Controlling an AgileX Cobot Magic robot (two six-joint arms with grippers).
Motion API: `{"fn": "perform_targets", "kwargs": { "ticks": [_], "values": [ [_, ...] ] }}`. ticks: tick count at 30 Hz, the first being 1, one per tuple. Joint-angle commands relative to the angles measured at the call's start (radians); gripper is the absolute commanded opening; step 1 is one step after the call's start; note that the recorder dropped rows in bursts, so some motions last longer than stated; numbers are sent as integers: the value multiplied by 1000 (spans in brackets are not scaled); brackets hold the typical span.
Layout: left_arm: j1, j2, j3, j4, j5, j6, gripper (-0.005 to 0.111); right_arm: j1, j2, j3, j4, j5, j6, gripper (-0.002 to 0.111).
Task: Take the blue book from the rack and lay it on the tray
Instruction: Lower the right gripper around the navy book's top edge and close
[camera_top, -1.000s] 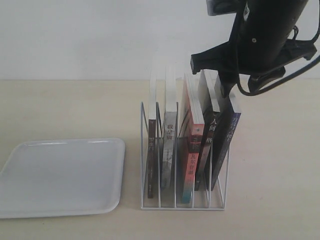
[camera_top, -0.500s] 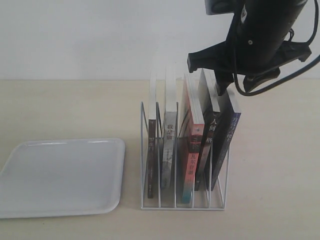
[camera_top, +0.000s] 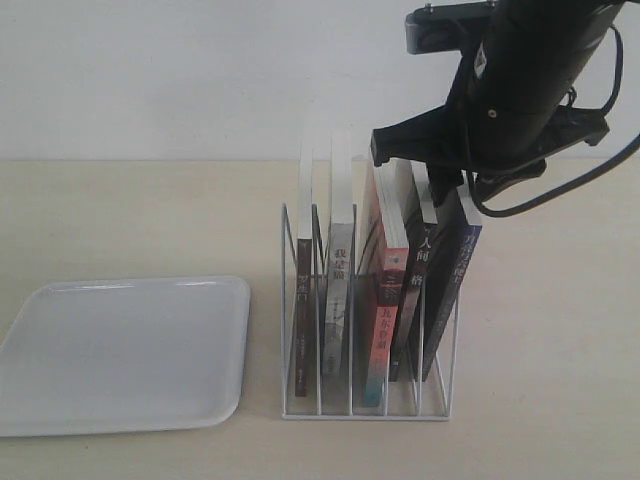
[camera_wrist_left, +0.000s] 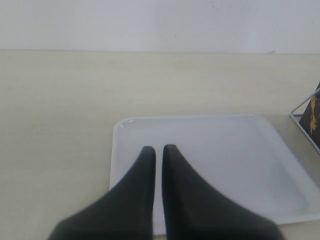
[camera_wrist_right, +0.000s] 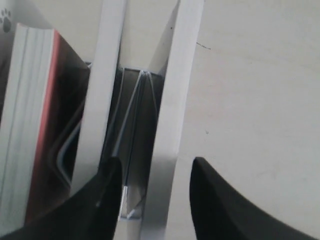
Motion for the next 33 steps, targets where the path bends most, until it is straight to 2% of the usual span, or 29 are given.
{"fn": "perform_targets", "kwargs": {
  "ticks": [1, 7, 33],
  "values": [
    [2, -4, 4, 0, -4, 2, 5, -3, -4, 6, -4, -7, 4, 26],
    [2, -4, 4, 0, -4, 2, 5, -3, -4, 6, 0, -16, 26, 10],
    [2, -4, 4, 0, -4, 2, 5, -3, 44, 6, 25, -51, 51, 11]
  ]
}}
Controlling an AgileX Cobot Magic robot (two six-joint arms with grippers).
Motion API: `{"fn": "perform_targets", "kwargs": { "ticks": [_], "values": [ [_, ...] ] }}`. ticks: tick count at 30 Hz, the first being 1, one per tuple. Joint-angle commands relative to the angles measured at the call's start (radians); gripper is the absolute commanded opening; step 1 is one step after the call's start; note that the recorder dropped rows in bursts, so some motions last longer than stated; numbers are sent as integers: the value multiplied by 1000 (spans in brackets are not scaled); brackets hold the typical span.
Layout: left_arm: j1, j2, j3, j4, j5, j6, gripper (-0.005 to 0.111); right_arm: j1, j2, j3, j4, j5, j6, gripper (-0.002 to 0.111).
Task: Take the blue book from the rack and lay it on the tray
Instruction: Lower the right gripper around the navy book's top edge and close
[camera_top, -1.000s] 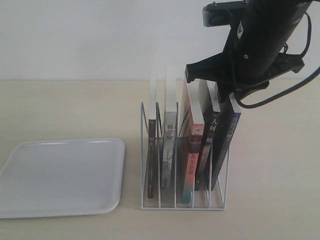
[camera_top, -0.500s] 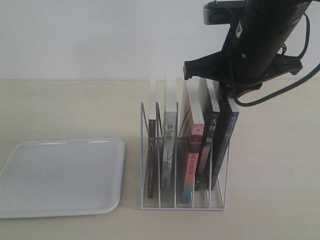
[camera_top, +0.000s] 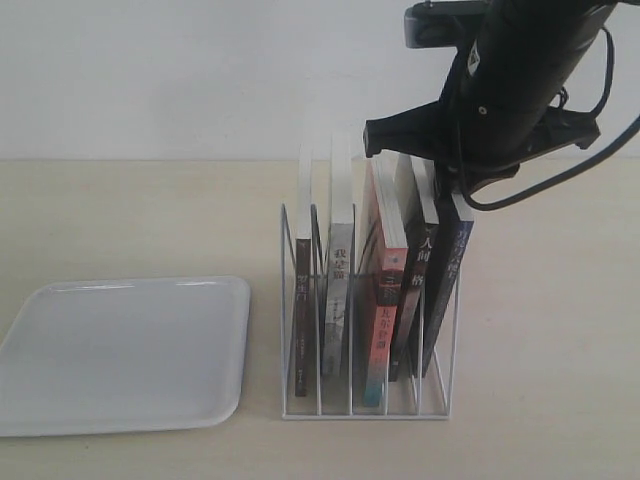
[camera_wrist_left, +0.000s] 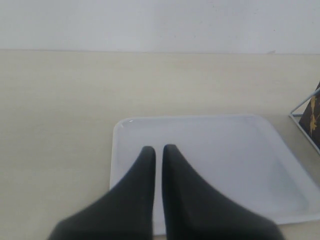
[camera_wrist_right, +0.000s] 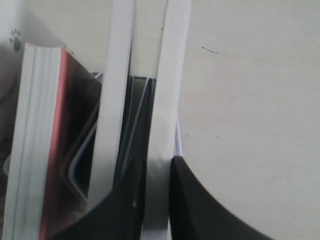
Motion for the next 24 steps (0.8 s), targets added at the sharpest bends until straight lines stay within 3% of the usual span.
{"fn": "perform_targets", "kwargs": {
  "ticks": [1, 12, 18, 20, 24],
  "values": [
    [2, -4, 4, 0, -4, 2, 5, -3, 29, 8, 8, -26, 3, 11],
    [2, -4, 4, 0, -4, 2, 5, -3, 30, 8, 7, -2, 3, 11],
    [2, -4, 4, 0, -4, 2, 5, -3, 30, 8, -2, 14, -2, 42],
    [2, -4, 4, 0, -4, 2, 5, -3, 30, 8, -2, 16, -2, 37],
    [2, -4, 4, 0, -4, 2, 5, -3, 30, 8, -2, 16, -2, 6]
  ]
}}
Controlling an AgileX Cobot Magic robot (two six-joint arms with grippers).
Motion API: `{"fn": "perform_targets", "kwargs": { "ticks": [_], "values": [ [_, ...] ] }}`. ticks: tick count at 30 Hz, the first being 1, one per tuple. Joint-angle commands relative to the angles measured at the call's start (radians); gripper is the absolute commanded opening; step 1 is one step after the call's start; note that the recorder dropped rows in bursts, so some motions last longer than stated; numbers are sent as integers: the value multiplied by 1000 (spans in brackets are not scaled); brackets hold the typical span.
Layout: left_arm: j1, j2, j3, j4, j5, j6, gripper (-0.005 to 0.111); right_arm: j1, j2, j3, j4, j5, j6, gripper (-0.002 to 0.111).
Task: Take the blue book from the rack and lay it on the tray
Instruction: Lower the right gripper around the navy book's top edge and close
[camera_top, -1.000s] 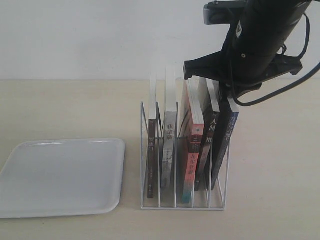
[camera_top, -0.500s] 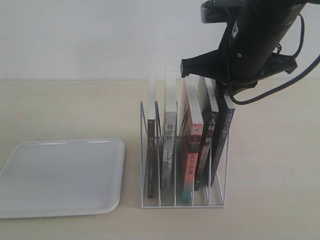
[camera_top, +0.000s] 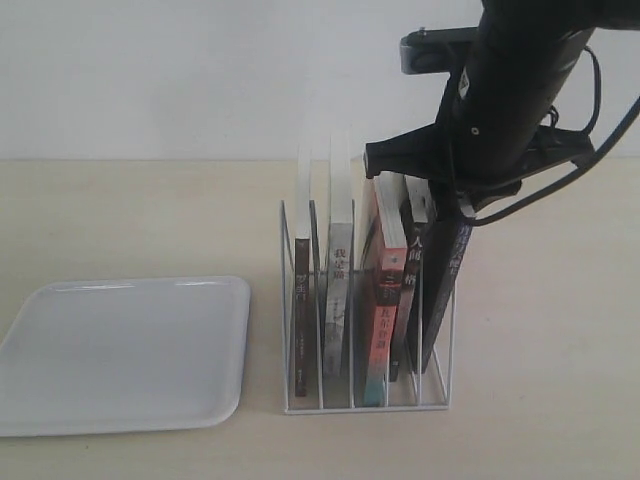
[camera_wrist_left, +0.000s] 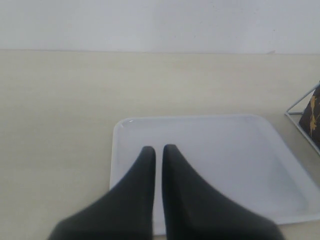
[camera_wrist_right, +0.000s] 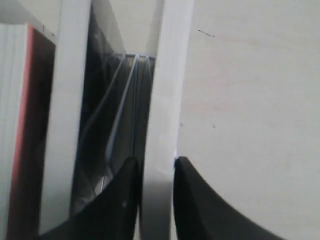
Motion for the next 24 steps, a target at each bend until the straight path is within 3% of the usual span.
{"fn": "perform_targets", "kwargs": {
  "ticks": [1, 13, 15, 19, 20, 24],
  "values": [
    [2, -4, 4, 0, -4, 2, 5, -2, -2, 4, 2, 2, -7, 4],
    [2, -4, 4, 0, -4, 2, 5, -2, -8, 4, -2, 12, 9, 5],
    [2, -4, 4, 0, -4, 2, 5, -2, -8, 4, -2, 12, 19, 12],
    [2, -4, 4, 0, -4, 2, 5, -2, -8, 4, -2, 12, 18, 44],
    [2, -4, 4, 0, -4, 2, 5, -2, -8, 4, -2, 12, 18, 48],
    [2, -4, 4, 0, -4, 2, 5, -2, -8, 4, -2, 13, 20, 41]
  ]
}}
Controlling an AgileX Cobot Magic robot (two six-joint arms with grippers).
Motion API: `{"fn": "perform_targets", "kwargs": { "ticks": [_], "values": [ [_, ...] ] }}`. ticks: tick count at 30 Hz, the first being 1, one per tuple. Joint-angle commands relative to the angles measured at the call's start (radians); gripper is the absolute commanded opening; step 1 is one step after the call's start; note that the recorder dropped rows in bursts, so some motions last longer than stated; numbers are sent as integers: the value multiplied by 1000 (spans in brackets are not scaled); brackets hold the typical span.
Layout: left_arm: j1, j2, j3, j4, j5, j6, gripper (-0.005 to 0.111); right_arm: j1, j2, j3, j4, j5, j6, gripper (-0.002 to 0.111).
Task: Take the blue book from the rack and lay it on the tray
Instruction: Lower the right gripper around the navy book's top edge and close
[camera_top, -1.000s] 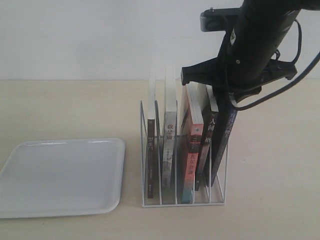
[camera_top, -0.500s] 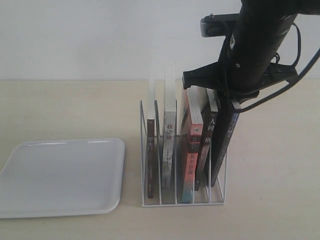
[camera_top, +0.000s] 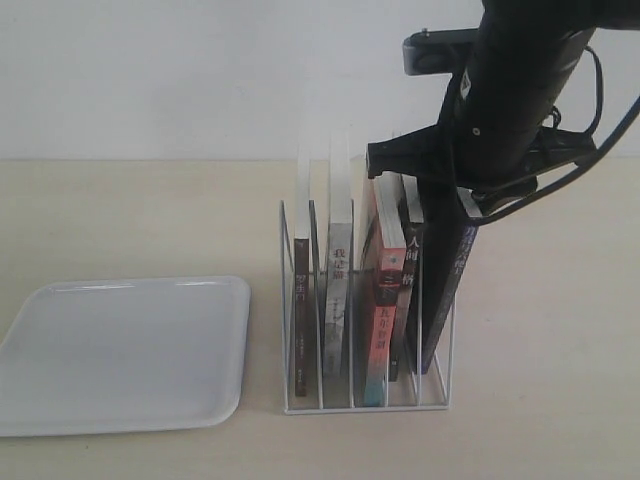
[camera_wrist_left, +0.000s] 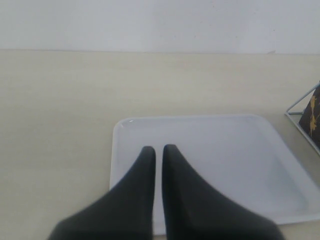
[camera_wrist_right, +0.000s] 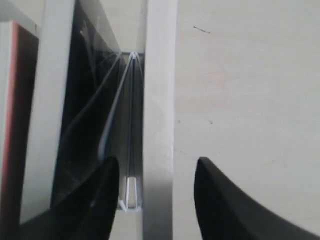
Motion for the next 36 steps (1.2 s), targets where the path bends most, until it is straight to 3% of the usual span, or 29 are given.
{"fn": "perform_targets", "kwargs": {
  "ticks": [1, 5, 15, 36],
  "values": [
    [2, -4, 4, 0, -4, 2, 5, -2, -8, 4, 1, 1, 6, 36],
    [2, -4, 4, 0, -4, 2, 5, -2, -8, 4, 1, 12, 10, 22],
    [2, -4, 4, 0, -4, 2, 5, -2, -16, 2, 1, 32, 10, 40],
    [2, -4, 4, 0, -4, 2, 5, -1, -37, 0, 28, 0, 10, 41]
  ]
}}
